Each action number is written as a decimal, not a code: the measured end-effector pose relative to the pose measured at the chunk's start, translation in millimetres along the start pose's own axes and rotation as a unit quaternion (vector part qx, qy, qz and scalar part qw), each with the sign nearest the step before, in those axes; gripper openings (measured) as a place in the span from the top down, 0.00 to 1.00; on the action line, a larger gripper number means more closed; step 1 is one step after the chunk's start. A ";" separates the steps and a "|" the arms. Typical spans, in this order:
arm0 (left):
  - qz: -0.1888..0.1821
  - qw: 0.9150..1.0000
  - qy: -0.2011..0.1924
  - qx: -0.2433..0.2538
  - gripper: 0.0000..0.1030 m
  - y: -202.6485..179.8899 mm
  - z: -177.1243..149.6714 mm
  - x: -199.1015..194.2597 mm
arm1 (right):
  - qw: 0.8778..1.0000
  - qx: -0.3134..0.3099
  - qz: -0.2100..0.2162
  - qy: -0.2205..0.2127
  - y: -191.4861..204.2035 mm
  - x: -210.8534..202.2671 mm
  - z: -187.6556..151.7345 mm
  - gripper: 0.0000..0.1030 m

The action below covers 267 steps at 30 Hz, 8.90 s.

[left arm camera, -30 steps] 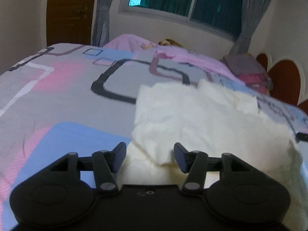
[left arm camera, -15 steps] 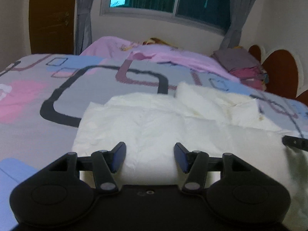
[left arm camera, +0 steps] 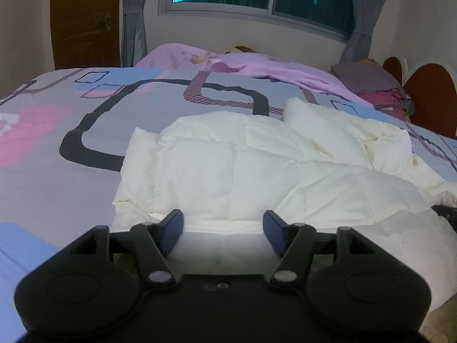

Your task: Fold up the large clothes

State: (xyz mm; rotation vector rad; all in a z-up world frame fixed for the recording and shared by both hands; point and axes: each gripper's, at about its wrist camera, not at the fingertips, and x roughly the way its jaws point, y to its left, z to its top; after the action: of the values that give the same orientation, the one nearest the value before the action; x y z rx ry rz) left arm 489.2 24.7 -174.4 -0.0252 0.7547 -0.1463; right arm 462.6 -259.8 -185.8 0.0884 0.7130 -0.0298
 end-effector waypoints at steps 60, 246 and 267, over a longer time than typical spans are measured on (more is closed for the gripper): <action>0.063 0.996 0.055 0.017 0.28 -38.1 -28.9 -59.9 | 0.998 0.003 0.055 0.041 -18.1 -67.7 -36.1 0.54; 0.013 0.993 -0.110 0.040 0.25 -9.6 29.1 37.8 | 0.993 -0.024 -0.079 -0.081 -37.7 53.6 26.8 0.47; -0.039 0.993 -0.107 0.016 0.22 -37.2 43.8 -35.3 | 0.993 0.049 0.006 -0.110 -11.7 -26.6 46.7 0.42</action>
State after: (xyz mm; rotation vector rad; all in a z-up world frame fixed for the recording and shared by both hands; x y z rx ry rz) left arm 489.2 -8.4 -115.7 -0.0394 0.5369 -0.2262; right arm 472.2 -275.8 -134.0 0.1807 0.4912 -0.0623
